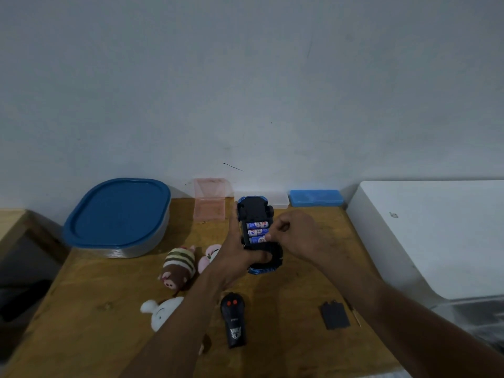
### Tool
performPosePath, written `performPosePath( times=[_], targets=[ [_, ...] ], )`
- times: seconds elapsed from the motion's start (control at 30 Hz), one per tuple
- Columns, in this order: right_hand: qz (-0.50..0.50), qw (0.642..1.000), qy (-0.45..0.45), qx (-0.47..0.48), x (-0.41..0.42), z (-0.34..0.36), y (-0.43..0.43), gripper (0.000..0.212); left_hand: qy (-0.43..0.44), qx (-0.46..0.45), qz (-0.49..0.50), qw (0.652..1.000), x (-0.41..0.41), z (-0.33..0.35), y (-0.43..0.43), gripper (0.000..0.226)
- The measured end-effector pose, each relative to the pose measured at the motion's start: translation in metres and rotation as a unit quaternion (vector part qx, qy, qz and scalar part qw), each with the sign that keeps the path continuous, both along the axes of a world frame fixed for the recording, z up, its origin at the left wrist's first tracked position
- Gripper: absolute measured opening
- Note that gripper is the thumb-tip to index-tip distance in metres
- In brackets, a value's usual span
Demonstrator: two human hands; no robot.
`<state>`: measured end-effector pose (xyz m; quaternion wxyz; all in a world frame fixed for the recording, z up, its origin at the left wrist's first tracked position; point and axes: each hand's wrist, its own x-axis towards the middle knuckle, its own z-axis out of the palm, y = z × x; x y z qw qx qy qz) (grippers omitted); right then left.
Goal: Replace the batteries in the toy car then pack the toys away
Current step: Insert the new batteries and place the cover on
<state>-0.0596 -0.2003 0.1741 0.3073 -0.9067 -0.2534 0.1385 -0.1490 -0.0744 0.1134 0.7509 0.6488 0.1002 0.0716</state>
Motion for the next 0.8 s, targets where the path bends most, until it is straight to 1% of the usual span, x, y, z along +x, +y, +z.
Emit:
performPosePath(
  times=[0.03, 0.1, 0.13, 0.17, 0.23, 0.3, 0.37, 0.57, 0.7, 0.8],
  targets=[
    [-0.015, 1.000, 0.024, 0.007, 0.000, 0.002, -0.001, 0.024, -0.002, 0.001, -0.002, 1.000, -0.002, 0.001, 0.000, 0.118],
    [-0.048, 0.993, 0.103, 0.030, -0.001, 0.006, -0.004, 0.041, -0.012, -0.015, 0.000, 1.000, -0.008, 0.004, 0.001, 0.112],
    [-0.050, 0.988, 0.140, 0.034, -0.002, 0.007, -0.005, 0.043, -0.014, -0.022, -0.005, 1.000, -0.010, 0.006, 0.001, 0.112],
    [-0.037, 0.987, 0.157, 0.025, -0.004, 0.009, -0.007, 0.038, -0.014, -0.023, -0.014, 1.000, -0.012, 0.007, 0.000, 0.115],
    [-0.019, 0.989, 0.144, -0.014, -0.010, 0.013, -0.008, 0.028, -0.016, -0.020, -0.027, 0.999, -0.016, 0.007, -0.003, 0.120],
    [-0.033, 0.992, 0.117, -0.039, -0.016, 0.014, -0.007, 0.029, -0.020, -0.020, -0.033, 0.999, -0.017, 0.005, -0.007, 0.118],
    [-0.053, 0.991, 0.114, -0.048, -0.022, 0.010, -0.011, 0.032, -0.011, -0.017, -0.041, 0.999, -0.020, 0.000, -0.010, 0.116],
    [-0.096, 0.981, 0.168, -0.021, -0.035, -0.011, -0.038, 0.028, 0.055, -0.016, -0.093, 0.994, -0.023, -0.015, -0.022, 0.126],
    [-0.126, 0.971, 0.203, 0.004, -0.033, -0.021, -0.057, 0.025, 0.067, 0.003, -0.115, 0.991, -0.020, -0.020, -0.039, 0.129],
    [-0.137, 0.965, 0.225, 0.016, -0.032, -0.030, -0.075, 0.024, 0.080, -0.011, -0.127, 0.989, -0.019, -0.029, -0.056, 0.130]
  ],
)
